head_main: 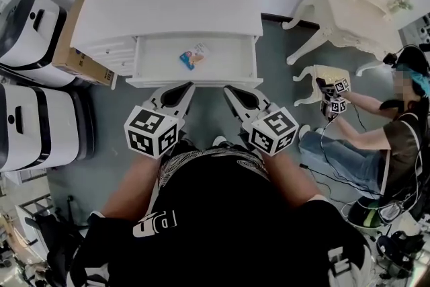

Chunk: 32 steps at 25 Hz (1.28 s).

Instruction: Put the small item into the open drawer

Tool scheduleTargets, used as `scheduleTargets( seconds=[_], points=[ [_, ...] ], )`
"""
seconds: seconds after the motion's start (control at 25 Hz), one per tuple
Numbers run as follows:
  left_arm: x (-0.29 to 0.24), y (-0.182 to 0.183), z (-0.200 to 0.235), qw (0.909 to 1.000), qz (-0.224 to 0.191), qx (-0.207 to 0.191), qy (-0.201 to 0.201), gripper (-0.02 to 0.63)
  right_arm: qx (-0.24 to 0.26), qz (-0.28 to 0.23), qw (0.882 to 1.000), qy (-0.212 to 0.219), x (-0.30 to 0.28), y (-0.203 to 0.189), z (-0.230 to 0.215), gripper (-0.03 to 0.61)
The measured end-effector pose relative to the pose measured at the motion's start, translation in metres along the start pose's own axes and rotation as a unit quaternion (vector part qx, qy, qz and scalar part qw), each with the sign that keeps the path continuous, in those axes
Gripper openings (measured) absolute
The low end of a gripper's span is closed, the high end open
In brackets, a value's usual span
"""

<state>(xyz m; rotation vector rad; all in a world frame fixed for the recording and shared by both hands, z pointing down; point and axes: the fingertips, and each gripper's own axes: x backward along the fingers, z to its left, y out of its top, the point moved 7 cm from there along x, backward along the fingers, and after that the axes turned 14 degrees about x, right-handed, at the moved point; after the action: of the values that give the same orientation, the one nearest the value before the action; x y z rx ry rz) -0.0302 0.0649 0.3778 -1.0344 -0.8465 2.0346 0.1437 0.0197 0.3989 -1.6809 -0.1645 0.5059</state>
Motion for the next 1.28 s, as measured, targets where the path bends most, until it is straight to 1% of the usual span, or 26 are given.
scheduleTargets(
  seconds=[0.16, 0.24, 0.32, 0.48, 0.64, 0.92, 1.28],
  points=[
    [0.007, 0.007, 0.0, 0.9997, 0.008, -0.013, -0.019, 0.015, -0.003, -0.002, 1.0, -0.025, 0.002, 0.01, 0.006, 0.008],
    [0.014, 0.008, 0.004, 0.9994, 0.012, -0.021, -0.023, 0.015, 0.0, -0.003, 0.999, -0.036, 0.001, 0.015, 0.011, 0.008],
    [0.02, 0.009, 0.012, 0.9993, 0.017, -0.021, -0.026, 0.015, 0.0, -0.003, 0.999, -0.046, -0.003, 0.018, 0.017, 0.008],
    [0.028, 0.007, 0.022, 0.999, 0.025, -0.019, -0.032, 0.015, 0.0, 0.008, 0.998, -0.055, -0.009, 0.017, 0.027, 0.008],
    [0.035, 0.006, 0.025, 0.9985, 0.03, -0.025, -0.037, 0.015, -0.002, 0.011, 0.998, -0.065, -0.014, 0.017, 0.035, 0.008],
    [0.048, 0.003, 0.035, 0.9984, 0.034, -0.029, -0.036, 0.015, 0.0, 0.014, 0.998, -0.062, -0.024, 0.019, 0.051, 0.008],
    [0.052, 0.005, 0.039, 0.998, 0.036, -0.037, -0.037, 0.015, -0.002, 0.015, 0.998, -0.061, -0.032, 0.019, 0.056, 0.008]
  ],
)
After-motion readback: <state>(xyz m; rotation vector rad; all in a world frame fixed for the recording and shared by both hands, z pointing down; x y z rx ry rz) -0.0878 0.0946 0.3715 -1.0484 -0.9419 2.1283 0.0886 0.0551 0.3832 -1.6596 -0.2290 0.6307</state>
